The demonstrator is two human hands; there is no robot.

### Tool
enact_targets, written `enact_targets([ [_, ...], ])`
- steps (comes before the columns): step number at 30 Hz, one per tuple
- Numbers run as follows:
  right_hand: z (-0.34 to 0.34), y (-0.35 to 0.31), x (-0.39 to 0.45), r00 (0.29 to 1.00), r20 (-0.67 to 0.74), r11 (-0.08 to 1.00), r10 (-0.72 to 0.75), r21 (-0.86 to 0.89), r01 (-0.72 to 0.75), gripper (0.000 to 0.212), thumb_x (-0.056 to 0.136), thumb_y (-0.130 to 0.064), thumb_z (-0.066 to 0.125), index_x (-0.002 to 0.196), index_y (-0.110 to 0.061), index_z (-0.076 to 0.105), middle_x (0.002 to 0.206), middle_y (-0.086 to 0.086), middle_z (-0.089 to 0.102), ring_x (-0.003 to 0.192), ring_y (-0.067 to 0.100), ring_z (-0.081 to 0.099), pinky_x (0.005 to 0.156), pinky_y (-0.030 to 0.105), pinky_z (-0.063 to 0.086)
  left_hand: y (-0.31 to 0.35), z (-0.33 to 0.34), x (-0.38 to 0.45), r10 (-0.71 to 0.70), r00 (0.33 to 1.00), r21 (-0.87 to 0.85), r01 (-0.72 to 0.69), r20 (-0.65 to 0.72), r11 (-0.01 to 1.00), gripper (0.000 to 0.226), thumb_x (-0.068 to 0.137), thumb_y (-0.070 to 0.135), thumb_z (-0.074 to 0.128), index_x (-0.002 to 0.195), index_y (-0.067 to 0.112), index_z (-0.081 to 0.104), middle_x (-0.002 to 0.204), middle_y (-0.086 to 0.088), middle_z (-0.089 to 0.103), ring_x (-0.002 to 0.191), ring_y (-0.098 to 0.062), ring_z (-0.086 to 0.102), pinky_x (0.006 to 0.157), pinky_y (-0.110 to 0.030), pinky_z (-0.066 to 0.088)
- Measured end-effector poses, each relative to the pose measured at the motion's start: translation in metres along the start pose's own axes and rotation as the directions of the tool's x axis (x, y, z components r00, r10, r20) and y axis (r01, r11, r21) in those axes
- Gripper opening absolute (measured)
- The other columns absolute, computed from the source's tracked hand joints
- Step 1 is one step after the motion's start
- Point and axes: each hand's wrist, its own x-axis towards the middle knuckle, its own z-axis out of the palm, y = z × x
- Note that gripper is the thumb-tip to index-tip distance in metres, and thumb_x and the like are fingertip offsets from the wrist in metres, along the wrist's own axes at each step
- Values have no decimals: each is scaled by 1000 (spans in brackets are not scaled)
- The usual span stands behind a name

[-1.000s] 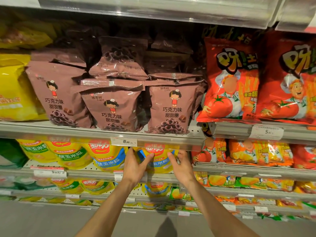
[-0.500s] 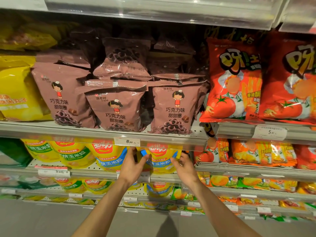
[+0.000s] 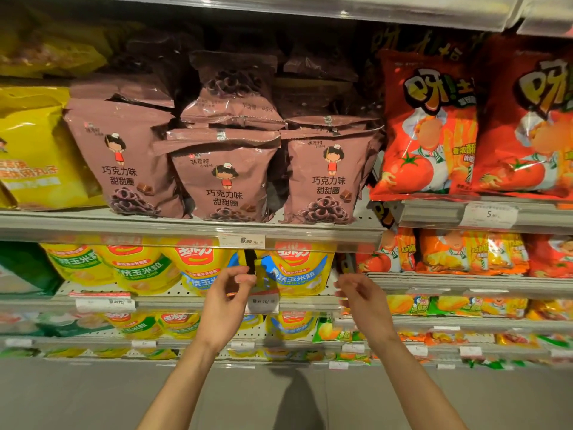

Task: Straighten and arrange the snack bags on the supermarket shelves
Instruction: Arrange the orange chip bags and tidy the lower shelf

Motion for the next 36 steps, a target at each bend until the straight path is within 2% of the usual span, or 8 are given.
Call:
enact_targets([
  [4,-8,-5,-27,991,-129,997,-45,48,52,11,100,-9,62,97,-14,71,97,2,76,82,18,72,75,29,58,8,-10,-16,11,1000,-69,-10,11,998,8,100,22,64,105,25,69,105,21,73,96,-8,71,89,-41,57],
  [6,-12,-7,-42,982,-175,995,-70,61,82,13,100,-9,61,96,-16,71,93,-1,77,80,16,72,71,23,58,10,-12,-21,6,1000,-92,-4,27,996,8,99,22,66,105,25,70,102,15,74,98,-16,72,91,-46,57],
  [15,-53,-12,-76,967,-237,991,-96,67,115,10,101,-16,62,99,-19,71,88,-4,77,82,11,72,70,17,56,34,13,-42,47,992,-123,-33,114,992,9,97,21,67,106,22,69,92,2,76,91,-20,73,90,-41,56],
  [18,-83,-12,-72,960,-250,987,-125,68,146,12,102,-15,60,98,-19,71,88,-2,77,87,15,73,74,22,58,46,41,-55,48,992,-146,-30,120,989,7,97,23,68,103,25,70,92,1,76,92,-24,72,89,-38,56],
  [22,-142,-10,-60,961,-222,981,-167,63,185,13,103,-16,59,99,-20,71,93,1,77,90,19,73,87,38,59,64,95,-73,87,991,-147,-71,103,987,7,97,17,67,101,21,72,93,3,78,93,-23,73,85,-35,56],
  [28,-253,-6,-34,940,-220,962,-260,22,271,17,101,-16,62,94,-26,72,90,0,77,90,20,72,86,40,57,107,199,-104,179,983,-109,-173,45,979,6,96,21,69,101,21,73,92,12,77,84,-5,71,75,-20,53],
  [33,-330,-6,-29,928,-236,953,-287,26,302,12,99,-23,65,97,-33,73,91,-2,77,93,22,72,90,43,57,148,269,-123,224,972,-136,-212,73,968,5,97,23,70,100,23,73,94,1,78,84,-14,71,76,-30,54],
  [36,-360,-9,-27,918,-263,949,-297,28,315,13,98,-28,65,97,-39,72,92,-5,77,92,16,72,89,39,56,168,296,-128,252,961,-157,-232,117,960,12,98,18,67,97,28,73,91,7,77,90,-10,71,80,-22,54],
])
